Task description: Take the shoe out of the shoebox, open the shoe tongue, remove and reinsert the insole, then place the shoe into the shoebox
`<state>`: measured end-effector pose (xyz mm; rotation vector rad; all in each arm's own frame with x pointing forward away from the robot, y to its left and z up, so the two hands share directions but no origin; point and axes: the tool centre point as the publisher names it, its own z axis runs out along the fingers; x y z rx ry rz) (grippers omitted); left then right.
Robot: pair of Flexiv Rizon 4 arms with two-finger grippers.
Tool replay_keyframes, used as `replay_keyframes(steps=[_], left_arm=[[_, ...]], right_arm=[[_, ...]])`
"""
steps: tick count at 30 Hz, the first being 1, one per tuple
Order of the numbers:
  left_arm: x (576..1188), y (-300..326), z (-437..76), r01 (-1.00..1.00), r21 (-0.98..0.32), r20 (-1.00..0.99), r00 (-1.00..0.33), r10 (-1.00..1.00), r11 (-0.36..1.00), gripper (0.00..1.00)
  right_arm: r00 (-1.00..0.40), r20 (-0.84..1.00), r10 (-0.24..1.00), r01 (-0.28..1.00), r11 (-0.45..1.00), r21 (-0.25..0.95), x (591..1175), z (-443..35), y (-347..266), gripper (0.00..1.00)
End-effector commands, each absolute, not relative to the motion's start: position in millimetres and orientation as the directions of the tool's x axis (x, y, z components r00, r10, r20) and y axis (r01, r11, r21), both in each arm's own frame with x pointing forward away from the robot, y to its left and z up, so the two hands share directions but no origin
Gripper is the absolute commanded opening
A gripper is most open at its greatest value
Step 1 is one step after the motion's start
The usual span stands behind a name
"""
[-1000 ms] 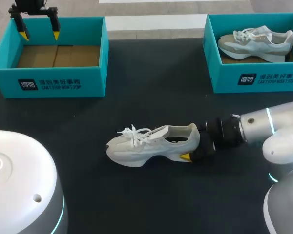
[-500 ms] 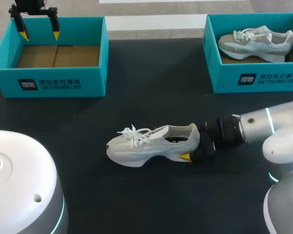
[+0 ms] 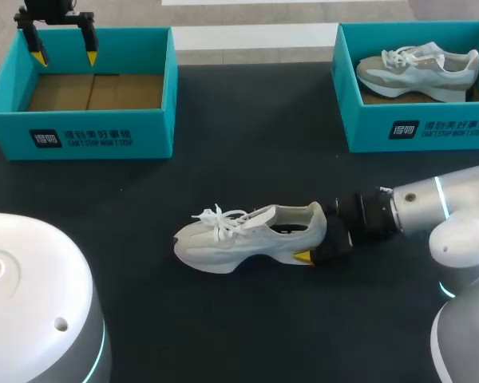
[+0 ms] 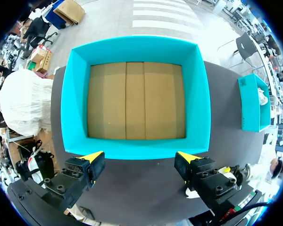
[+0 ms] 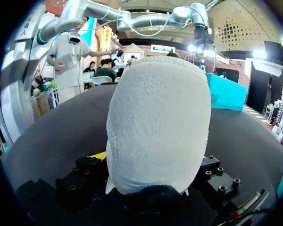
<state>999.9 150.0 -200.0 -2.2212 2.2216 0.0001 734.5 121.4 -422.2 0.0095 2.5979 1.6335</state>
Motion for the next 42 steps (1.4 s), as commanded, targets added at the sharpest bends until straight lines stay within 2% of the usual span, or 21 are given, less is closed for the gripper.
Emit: replay_keyframes(steps=[1, 14, 27, 32, 35, 42], left_arm=[[1000, 150, -200, -1.000, 0.000, 0.000, 0.000, -1.000, 0.000, 1.00], [953, 108, -189, -0.987, -0.052, -0.062, 0.155, -0.986, -0.152, 1.00], [898, 41, -187, -0.974, -0.056, -0.045, 0.220, -0.974, -0.217, 1.00], [877, 15, -191, -0.955, -0.094, -0.076, 0.289, -0.954, -0.282, 1.00], [868, 2, -197, -0.951, -0.058, -0.056, 0.306, -0.950, -0.303, 1.00], [836, -26, -203, -0.940, -0.075, -0.042, 0.335, -0.941, -0.332, 1.00]], right_arm=[[-0.997, -0.057, 0.043, -0.032, 0.437, 0.899, 734, -432, 129, 0.00], [-0.997, -0.057, 0.043, -0.032, 0.437, 0.899, 734, -432, 129, 0.00], [-0.997, -0.057, 0.043, -0.032, 0.437, 0.899, 734, -432, 129, 0.00], [-0.997, -0.057, 0.043, -0.032, 0.437, 0.899, 734, -432, 129, 0.00], [-0.997, -0.057, 0.043, -0.032, 0.437, 0.899, 734, -432, 129, 0.00], [-0.997, -0.057, 0.043, -0.032, 0.437, 0.899, 734, -432, 129, 0.00]])
